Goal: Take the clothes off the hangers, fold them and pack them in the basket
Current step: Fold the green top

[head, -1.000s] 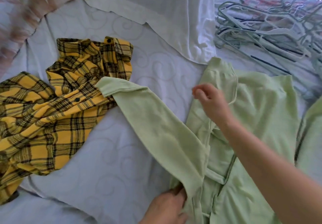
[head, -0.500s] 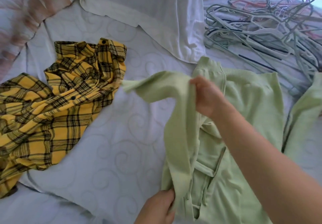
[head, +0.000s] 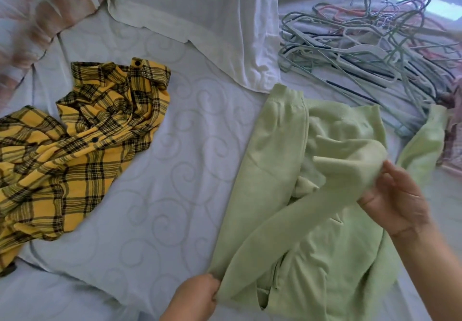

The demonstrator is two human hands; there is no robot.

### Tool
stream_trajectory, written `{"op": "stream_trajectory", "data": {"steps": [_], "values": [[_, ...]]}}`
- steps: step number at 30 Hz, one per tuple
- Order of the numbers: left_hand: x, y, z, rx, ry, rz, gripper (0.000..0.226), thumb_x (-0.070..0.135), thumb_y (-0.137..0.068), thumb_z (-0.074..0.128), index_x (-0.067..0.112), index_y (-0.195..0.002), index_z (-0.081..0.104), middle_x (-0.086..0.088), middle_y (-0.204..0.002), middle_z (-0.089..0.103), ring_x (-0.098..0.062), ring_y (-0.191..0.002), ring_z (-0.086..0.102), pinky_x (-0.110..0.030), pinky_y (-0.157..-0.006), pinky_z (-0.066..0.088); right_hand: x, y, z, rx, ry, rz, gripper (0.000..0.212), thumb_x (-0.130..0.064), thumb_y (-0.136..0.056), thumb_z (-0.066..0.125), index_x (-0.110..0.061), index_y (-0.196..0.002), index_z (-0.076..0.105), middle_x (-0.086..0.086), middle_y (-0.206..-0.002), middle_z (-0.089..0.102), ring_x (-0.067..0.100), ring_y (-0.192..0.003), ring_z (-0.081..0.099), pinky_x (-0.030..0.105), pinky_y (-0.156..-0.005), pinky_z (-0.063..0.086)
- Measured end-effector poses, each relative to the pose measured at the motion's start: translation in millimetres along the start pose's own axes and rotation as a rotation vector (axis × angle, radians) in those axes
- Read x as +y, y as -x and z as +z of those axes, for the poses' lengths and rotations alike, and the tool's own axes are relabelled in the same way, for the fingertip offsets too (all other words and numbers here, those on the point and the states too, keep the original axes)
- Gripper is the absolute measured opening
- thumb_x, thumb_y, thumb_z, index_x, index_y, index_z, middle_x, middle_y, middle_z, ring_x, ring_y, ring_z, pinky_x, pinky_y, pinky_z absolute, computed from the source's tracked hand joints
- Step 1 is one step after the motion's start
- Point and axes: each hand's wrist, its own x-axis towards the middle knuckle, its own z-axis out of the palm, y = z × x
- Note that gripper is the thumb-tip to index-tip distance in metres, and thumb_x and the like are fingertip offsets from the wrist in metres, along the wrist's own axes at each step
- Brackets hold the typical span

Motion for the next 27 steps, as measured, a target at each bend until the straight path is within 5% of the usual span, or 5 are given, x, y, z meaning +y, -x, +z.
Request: {"op": "stream_trajectory", "data": {"steps": [4,8,13,18,27], "values": [[9.9,-5.0,9.1,0.023,0.130,0.081,0.076,0.059,-0.058,0.050,0.027,-0.128,0.047,0.009,-0.127,0.048,-0.008,-0.121,0.048,-0.021,-0.096,0.038,7.1,-9.9,20.1,0.047,0.217,0.141,0.065,-0.033,-0.043,0.094,-0.013,-0.101,0.074,0.016,-0.105,0.070,0.023,-0.089,0.070,0.037,-0.071,0.058],[15.4,-4.4,18.5,0.137,0.784,0.080,0.045,0.057,-0.049,0.061,0.039,-0.090,0.066,0.022,-0.092,0.065,0.010,-0.086,0.057,-0.014,-0.081,0.043,-13.5,-18.9,58.3,0.044,0.369,-0.080,0.015,-0.019,-0.077,0.063,-0.015,-0.079,0.077,0.004,-0.078,0.073,0.014,-0.067,0.070,0.027,-0.057,0.057],[-6.8,-15.6,21.0,0.066,1.431,0.017,0.098,0.039,-0.021,0.095,-0.005,-0.103,0.064,-0.024,-0.098,0.070,-0.028,-0.085,0.069,-0.029,-0.070,0.056,-36.9,-77.1,92.8,0.025,0.382,-0.228,0.023,-0.008,-0.086,0.050,-0.007,-0.096,0.071,0.008,-0.090,0.073,0.021,-0.085,0.070,0.034,-0.070,0.057],[-6.9,-26.9,24.7,0.149,1.478,-0.066,0.097,0.038,-0.012,0.095,-0.005,-0.094,0.067,-0.025,-0.090,0.070,-0.025,-0.075,0.070,-0.026,-0.061,0.056,-5.3,-151.6,64.2,0.274,0.573,-0.102,0.027,-0.008,-0.094,0.050,-0.005,-0.120,0.054,0.005,-0.094,0.065,0.018,-0.083,0.065,0.028,-0.063,0.057],[-3.4,-3.5,35.7,0.213,1.236,-0.097,0.005,0.020,-0.068,0.079,0.022,-0.064,0.078,-0.008,-0.075,0.073,-0.006,-0.067,0.063,-0.012,-0.065,0.047,-1.6,-164.3,66.6,0.202,0.457,-0.226,0.025,-0.003,-0.095,0.044,-0.011,-0.114,0.059,0.000,-0.090,0.071,0.014,-0.082,0.068,0.030,-0.073,0.057]]}}
